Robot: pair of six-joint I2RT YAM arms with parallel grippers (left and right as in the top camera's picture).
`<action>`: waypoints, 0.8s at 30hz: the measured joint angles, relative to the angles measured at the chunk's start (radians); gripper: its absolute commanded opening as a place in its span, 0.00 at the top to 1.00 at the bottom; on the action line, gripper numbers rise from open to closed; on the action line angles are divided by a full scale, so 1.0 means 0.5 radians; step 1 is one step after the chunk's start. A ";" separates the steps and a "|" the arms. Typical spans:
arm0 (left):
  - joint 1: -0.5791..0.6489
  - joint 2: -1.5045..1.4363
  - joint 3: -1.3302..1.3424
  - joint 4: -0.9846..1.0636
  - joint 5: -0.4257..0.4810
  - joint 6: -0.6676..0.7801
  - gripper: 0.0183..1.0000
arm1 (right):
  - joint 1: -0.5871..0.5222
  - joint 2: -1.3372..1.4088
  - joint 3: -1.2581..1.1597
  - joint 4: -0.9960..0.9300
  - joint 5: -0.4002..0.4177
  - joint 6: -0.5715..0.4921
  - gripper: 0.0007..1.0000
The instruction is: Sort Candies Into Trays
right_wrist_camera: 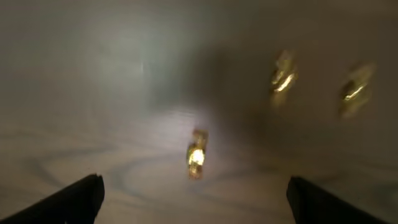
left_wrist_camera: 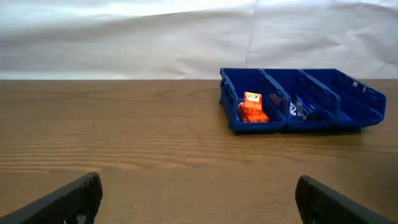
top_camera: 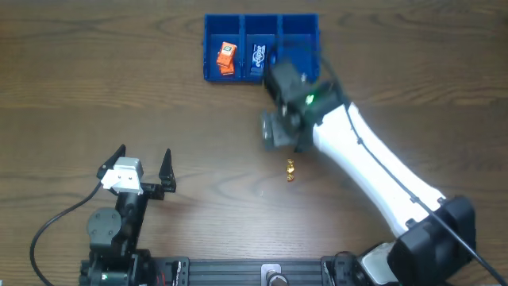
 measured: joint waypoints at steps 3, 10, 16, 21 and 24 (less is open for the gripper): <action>0.000 0.001 0.000 0.000 0.000 0.001 0.00 | 0.066 -0.054 -0.316 0.172 -0.076 0.079 0.05; 0.000 0.001 0.000 -0.001 0.000 0.001 0.00 | 0.076 -0.059 -0.735 0.428 -0.125 0.196 0.08; 0.000 0.001 0.000 0.000 0.000 0.001 0.00 | 0.058 -0.032 -0.862 0.682 -0.130 0.217 0.12; 0.000 0.001 0.000 0.000 0.000 0.000 0.00 | 0.034 0.070 -0.864 0.808 -0.118 0.201 0.17; 0.000 0.001 0.000 0.000 0.000 0.000 0.00 | 0.034 0.085 -0.870 0.834 -0.101 0.171 0.18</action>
